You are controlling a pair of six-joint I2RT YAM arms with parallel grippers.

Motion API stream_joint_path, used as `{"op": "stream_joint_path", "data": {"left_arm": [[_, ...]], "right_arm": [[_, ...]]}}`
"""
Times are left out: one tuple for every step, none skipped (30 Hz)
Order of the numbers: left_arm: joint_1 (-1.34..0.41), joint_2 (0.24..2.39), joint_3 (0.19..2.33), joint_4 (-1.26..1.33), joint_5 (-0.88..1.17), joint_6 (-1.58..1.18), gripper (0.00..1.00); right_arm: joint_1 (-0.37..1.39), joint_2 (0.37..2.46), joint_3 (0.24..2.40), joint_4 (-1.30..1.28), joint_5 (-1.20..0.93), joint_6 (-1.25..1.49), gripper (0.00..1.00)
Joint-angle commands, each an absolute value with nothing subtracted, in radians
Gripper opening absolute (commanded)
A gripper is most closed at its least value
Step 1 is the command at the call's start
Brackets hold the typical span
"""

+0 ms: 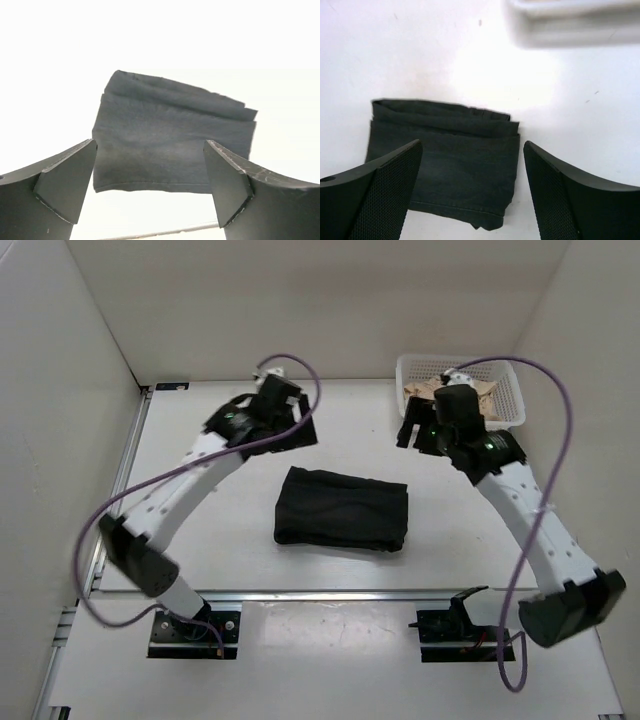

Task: Fold and stack the trousers
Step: Fold the trousers

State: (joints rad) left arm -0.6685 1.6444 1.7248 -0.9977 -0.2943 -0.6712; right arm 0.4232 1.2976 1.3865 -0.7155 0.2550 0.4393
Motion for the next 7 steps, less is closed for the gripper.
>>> {"op": "stream_joint_path", "data": {"left_arm": [[-0.638,1.406,1.694,-1.084,-0.396,-0.666,1.00],[-0.628,1.367,1.675,-1.095,-0.422,-0.675,1.00],[-0.627,1.329,1.657,-1.118,-0.446,-0.686,1.00],[-0.618,1.292,1.614,-1.127,-0.493,-0.704,1.00],[-0.608,1.222,1.592,-1.137,-0.512,-0.704,1.00],[-0.607,1.188,1.571,-1.137,-0.524,-0.718,1.00],[-0.592,1.157,1.533,-1.146,-0.534,-0.718,1.00]], "right_arm": [[0.416,1.209,1.372,-0.818,0.363,0.397,0.87],[0.416,1.186,1.362,-0.834,0.376,0.397,0.87],[0.416,1.142,1.349,-0.848,0.388,0.397,0.87],[0.416,1.123,1.338,-0.857,0.388,0.397,0.83],[0.416,1.105,1.316,-0.870,0.388,0.397,0.83],[0.416,1.076,1.302,-0.870,0.388,0.397,0.82],[0.416,1.062,1.292,-0.870,0.388,0.397,0.82]]}}
